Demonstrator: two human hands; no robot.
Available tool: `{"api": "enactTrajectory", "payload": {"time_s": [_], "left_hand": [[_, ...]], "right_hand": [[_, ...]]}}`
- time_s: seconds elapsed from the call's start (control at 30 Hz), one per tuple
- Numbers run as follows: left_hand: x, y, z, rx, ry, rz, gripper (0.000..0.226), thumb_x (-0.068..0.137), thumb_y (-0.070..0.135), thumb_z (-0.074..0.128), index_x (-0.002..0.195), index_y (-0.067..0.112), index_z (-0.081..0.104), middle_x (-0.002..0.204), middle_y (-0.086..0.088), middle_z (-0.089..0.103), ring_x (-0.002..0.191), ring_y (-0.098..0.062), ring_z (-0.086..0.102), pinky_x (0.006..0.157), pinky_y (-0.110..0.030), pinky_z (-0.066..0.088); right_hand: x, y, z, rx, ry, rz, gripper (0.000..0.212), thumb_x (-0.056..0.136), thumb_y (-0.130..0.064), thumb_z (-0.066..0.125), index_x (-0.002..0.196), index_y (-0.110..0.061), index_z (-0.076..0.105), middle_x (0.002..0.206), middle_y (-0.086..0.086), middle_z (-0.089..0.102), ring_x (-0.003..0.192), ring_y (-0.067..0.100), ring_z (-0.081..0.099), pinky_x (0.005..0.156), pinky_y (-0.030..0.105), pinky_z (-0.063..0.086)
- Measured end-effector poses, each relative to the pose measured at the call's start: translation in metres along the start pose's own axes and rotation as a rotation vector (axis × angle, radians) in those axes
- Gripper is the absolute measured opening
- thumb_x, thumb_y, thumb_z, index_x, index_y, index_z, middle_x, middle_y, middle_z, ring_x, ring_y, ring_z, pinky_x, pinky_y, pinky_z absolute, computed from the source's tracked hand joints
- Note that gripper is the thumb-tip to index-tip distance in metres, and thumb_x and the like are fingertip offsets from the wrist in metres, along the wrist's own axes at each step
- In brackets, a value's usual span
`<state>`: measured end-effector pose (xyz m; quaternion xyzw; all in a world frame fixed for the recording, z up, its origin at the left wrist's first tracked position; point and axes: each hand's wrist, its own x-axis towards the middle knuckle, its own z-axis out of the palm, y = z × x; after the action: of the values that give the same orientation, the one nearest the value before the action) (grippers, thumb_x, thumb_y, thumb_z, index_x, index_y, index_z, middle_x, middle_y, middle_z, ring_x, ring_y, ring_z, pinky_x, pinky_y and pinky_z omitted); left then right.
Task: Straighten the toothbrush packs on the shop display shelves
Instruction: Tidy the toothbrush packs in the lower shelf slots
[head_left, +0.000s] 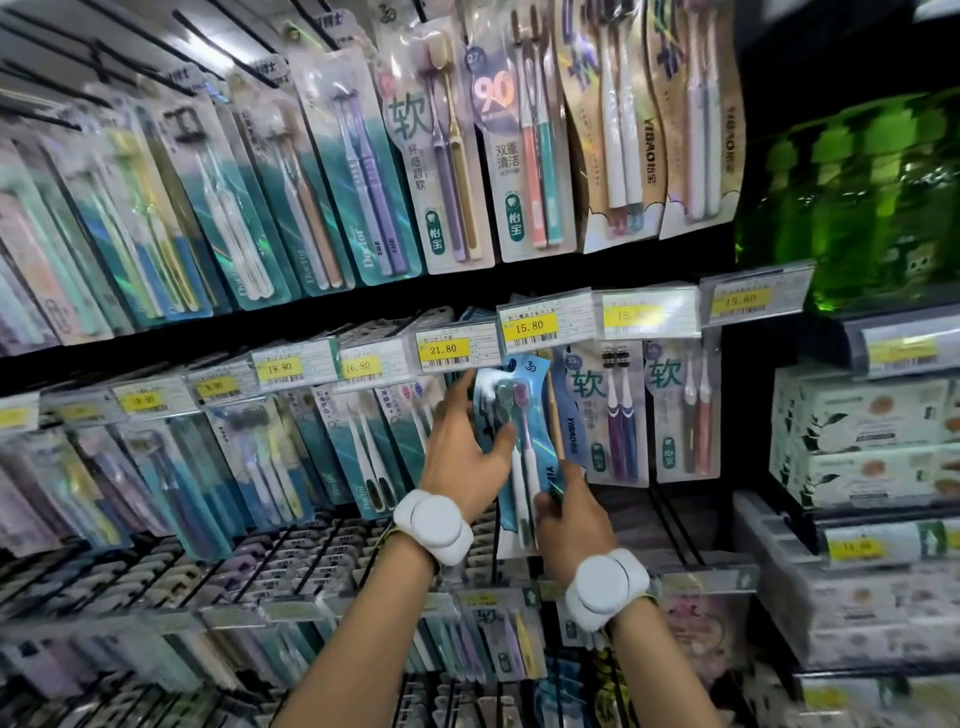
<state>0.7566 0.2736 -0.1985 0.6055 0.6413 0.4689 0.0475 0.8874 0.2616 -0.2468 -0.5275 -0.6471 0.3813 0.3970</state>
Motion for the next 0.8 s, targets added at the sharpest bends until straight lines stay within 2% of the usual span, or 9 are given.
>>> {"api": "enactTrajectory", "payload": {"time_s": [0.07, 0.17, 0.27, 0.33, 0.43, 0.57, 0.67, 0.73, 0.8], "left_hand": [[0.004, 0.004, -0.001, 0.030, -0.002, 0.005, 0.070, 0.095, 0.034, 0.065, 0.153, 0.032, 0.027, 0.144, -0.009, 0.046, 0.131, -0.029, 0.050, 0.105, -0.046, 0.047], [0.009, 0.004, -0.002, 0.026, 0.013, -0.006, 0.065, 0.095, 0.034, 0.063, 0.152, 0.029, 0.031, 0.143, -0.009, 0.048, 0.132, -0.033, 0.049, 0.106, -0.047, 0.046], [0.010, 0.003, -0.001, 0.062, -0.008, 0.004, 0.068, 0.093, 0.040, 0.061, 0.153, 0.028, 0.031, 0.146, -0.007, 0.049, 0.136, -0.029, 0.046, 0.111, -0.042, 0.042], [0.012, -0.002, 0.001, 0.056, -0.005, 0.014, 0.070, 0.089, 0.048, 0.059, 0.151, 0.031, 0.031, 0.143, -0.004, 0.054, 0.134, -0.027, 0.050, 0.108, -0.048, 0.046], [0.011, -0.010, 0.005, 0.047, -0.004, -0.001, 0.074, 0.091, 0.046, 0.061, 0.153, 0.038, 0.023, 0.145, -0.004, 0.053, 0.132, -0.028, 0.053, 0.103, -0.051, 0.050], [0.010, -0.015, 0.009, 0.013, -0.003, -0.005, 0.078, 0.087, 0.055, 0.057, 0.153, 0.046, 0.016, 0.150, -0.004, 0.050, 0.133, -0.033, 0.052, 0.101, -0.056, 0.051], [0.015, -0.015, 0.009, 0.002, -0.002, -0.011, 0.079, 0.084, 0.061, 0.054, 0.153, 0.041, 0.022, 0.151, 0.000, 0.050, 0.137, -0.027, 0.050, 0.105, -0.052, 0.050], [0.014, -0.011, 0.007, 0.012, -0.003, -0.004, 0.075, 0.090, 0.055, 0.056, 0.155, 0.036, 0.023, 0.154, 0.000, 0.047, 0.139, -0.027, 0.047, 0.107, -0.051, 0.048], [0.010, -0.009, 0.007, 0.022, -0.011, 0.026, 0.074, 0.094, 0.044, 0.060, 0.157, 0.034, 0.021, 0.156, -0.001, 0.043, 0.142, -0.026, 0.043, 0.110, -0.050, 0.045]], "right_hand": [[0.006, -0.005, 0.002, -0.014, 0.021, -0.014, 0.049, 0.101, -0.012, 0.045, 0.148, -0.015, 0.032, 0.119, 0.020, 0.061, 0.094, 0.033, 0.059, 0.074, 0.031, 0.044], [0.012, -0.009, 0.003, -0.064, 0.012, -0.036, 0.048, 0.100, -0.013, 0.045, 0.146, -0.014, 0.032, 0.095, 0.013, 0.056, 0.080, 0.030, 0.054, 0.066, 0.031, 0.042], [0.015, -0.007, -0.001, -0.096, 0.008, -0.030, 0.052, 0.100, -0.014, 0.045, 0.149, -0.015, 0.030, 0.112, 0.020, 0.064, 0.098, 0.037, 0.063, 0.076, 0.039, 0.052], [0.014, -0.006, -0.003, -0.122, 0.022, -0.039, 0.053, 0.099, -0.013, 0.047, 0.150, -0.015, 0.031, 0.119, 0.021, 0.066, 0.105, 0.038, 0.064, 0.083, 0.042, 0.054], [0.012, -0.002, -0.004, -0.145, 0.043, -0.059, 0.051, 0.096, -0.009, 0.049, 0.145, -0.013, 0.037, 0.114, 0.020, 0.067, 0.104, 0.039, 0.064, 0.080, 0.040, 0.053], [0.015, 0.000, -0.006, -0.150, 0.016, -0.076, 0.056, 0.094, -0.006, 0.053, 0.146, -0.013, 0.036, 0.115, 0.020, 0.067, 0.105, 0.038, 0.064, 0.079, 0.038, 0.052], [0.018, 0.000, -0.007, -0.143, 0.003, -0.063, 0.060, 0.094, -0.008, 0.052, 0.150, -0.014, 0.032, 0.117, 0.020, 0.066, 0.106, 0.038, 0.063, 0.080, 0.036, 0.051], [0.017, 0.002, -0.005, -0.139, 0.005, -0.048, 0.057, 0.094, -0.011, 0.051, 0.149, -0.016, 0.033, 0.118, 0.021, 0.065, 0.106, 0.040, 0.062, 0.082, 0.039, 0.054], [0.015, 0.005, -0.002, -0.121, 0.004, -0.032, 0.051, 0.095, -0.013, 0.050, 0.144, -0.015, 0.036, 0.111, 0.020, 0.066, 0.100, 0.040, 0.063, 0.081, 0.043, 0.055]]}}
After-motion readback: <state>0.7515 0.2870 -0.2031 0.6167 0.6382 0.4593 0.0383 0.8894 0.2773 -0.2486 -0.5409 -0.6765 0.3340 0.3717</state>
